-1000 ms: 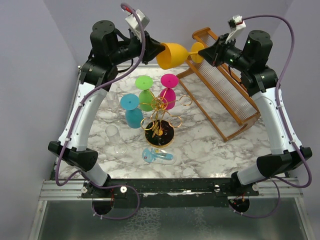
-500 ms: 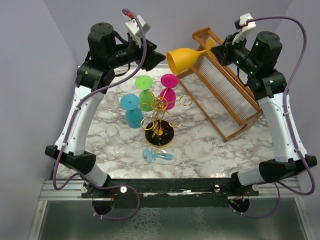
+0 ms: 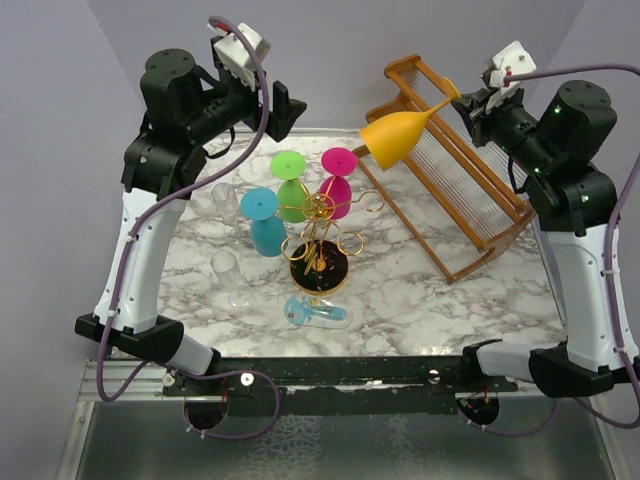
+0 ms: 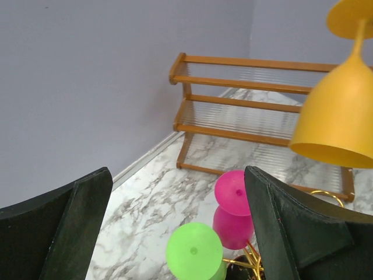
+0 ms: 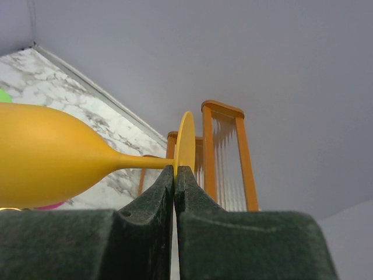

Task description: Place the wine glass upside down on the wine glass rack

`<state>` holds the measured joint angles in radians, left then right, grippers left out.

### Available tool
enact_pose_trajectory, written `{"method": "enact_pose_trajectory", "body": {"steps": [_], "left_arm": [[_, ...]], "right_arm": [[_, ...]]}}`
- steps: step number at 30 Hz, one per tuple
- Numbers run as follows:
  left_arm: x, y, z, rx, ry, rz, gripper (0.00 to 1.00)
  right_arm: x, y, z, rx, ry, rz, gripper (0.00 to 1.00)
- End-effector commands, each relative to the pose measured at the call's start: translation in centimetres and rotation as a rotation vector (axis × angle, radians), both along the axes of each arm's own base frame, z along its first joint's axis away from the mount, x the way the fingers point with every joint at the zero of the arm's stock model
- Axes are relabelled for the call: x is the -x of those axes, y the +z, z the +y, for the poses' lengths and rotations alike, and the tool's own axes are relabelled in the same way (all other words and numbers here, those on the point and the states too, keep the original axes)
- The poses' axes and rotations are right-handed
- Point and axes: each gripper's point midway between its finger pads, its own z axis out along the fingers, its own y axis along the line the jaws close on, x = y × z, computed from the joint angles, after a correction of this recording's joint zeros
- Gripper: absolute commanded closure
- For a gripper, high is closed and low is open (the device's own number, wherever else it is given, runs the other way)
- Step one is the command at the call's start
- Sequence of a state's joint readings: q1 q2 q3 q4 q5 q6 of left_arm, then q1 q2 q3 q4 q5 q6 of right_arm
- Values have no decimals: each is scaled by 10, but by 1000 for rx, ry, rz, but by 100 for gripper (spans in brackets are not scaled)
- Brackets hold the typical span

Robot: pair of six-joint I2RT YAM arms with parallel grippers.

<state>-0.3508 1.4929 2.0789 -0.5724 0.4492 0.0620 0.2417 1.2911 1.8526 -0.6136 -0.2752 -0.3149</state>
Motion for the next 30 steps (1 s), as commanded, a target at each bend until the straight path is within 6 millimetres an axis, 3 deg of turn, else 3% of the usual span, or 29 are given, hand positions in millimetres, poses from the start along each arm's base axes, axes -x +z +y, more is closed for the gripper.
{"method": "enact_pose_trajectory", "body": {"steps": [1,11,17,24,30], "left_arm": [[-1,9,31,7,153,-9,1],[-2,21,50,-4,212,-17,1],[-6,29,66,2,263,-34,1],[-9,24,70,-3,267,-23,1],[-8,20,71,-10,264,-15,1]], "right_arm": [[28,10,-9,149,30,-81,99],[73,-6,-20,327,76,-122,99],[106,-41,-16,445,197,-81,99],[123,-75,-6,493,319,-22,99],[133,-87,2,506,399,-2,99]]}}
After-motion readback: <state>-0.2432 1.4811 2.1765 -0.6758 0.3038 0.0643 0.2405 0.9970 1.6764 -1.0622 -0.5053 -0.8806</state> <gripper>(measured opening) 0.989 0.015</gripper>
